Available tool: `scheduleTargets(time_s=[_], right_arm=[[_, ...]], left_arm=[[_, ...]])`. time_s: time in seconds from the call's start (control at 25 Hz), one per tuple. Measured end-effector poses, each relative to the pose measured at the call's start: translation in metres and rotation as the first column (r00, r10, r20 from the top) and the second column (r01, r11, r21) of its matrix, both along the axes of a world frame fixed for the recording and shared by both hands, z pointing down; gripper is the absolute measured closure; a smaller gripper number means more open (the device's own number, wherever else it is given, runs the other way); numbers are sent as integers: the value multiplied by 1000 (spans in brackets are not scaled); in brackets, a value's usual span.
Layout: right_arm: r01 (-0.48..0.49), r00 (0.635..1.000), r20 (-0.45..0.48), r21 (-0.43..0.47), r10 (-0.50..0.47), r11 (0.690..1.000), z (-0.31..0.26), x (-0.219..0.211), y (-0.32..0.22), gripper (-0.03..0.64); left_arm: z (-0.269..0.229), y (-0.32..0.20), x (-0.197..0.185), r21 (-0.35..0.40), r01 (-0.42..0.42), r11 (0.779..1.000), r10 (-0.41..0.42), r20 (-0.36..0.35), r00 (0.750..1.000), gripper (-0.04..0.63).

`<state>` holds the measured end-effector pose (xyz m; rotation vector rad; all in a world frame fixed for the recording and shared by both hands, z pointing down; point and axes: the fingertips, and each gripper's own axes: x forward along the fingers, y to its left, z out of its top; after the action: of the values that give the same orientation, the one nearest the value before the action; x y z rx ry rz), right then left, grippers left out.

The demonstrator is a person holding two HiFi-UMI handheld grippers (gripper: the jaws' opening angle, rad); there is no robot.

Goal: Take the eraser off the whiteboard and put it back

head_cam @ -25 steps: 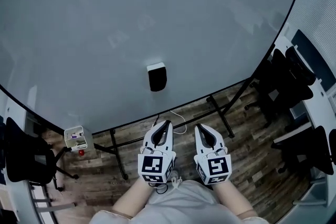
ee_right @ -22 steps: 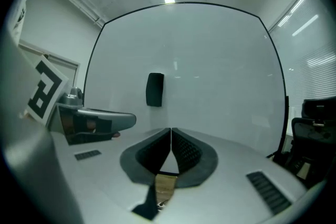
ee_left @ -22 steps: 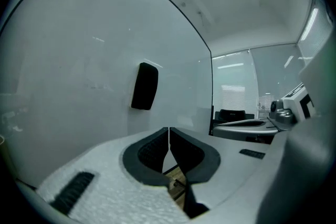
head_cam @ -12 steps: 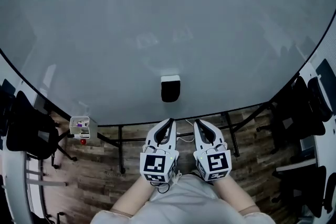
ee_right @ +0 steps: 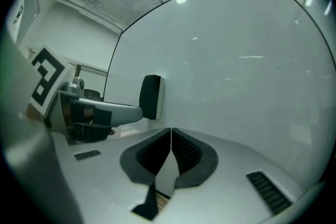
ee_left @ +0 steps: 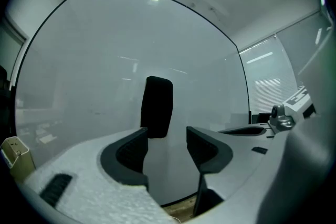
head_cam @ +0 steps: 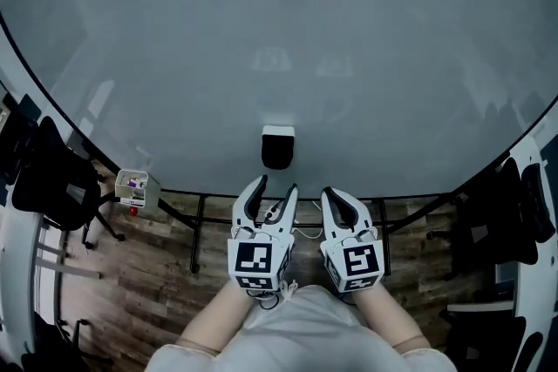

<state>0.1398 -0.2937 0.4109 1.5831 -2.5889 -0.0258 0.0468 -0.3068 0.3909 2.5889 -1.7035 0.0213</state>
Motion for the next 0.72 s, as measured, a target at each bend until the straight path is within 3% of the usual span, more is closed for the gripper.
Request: scheduleTargets(time_s=[0.24,0.56,0.72], right_arm=[[7,1000,-7,-13,-7,1000,4,13,-6,589],[0,1000,-19,-44,-1,999,13,20,-20,589],[-36,999,-9,-37,36,999,11,26,-23,589]], left_arm=[[-22,-23,-4,47,99,994,-100,31,994,306],[-23,-49,0,32,131,991,-132,44,990,302],[-25,-55,-3,73,153,986,-157,55,986,305]])
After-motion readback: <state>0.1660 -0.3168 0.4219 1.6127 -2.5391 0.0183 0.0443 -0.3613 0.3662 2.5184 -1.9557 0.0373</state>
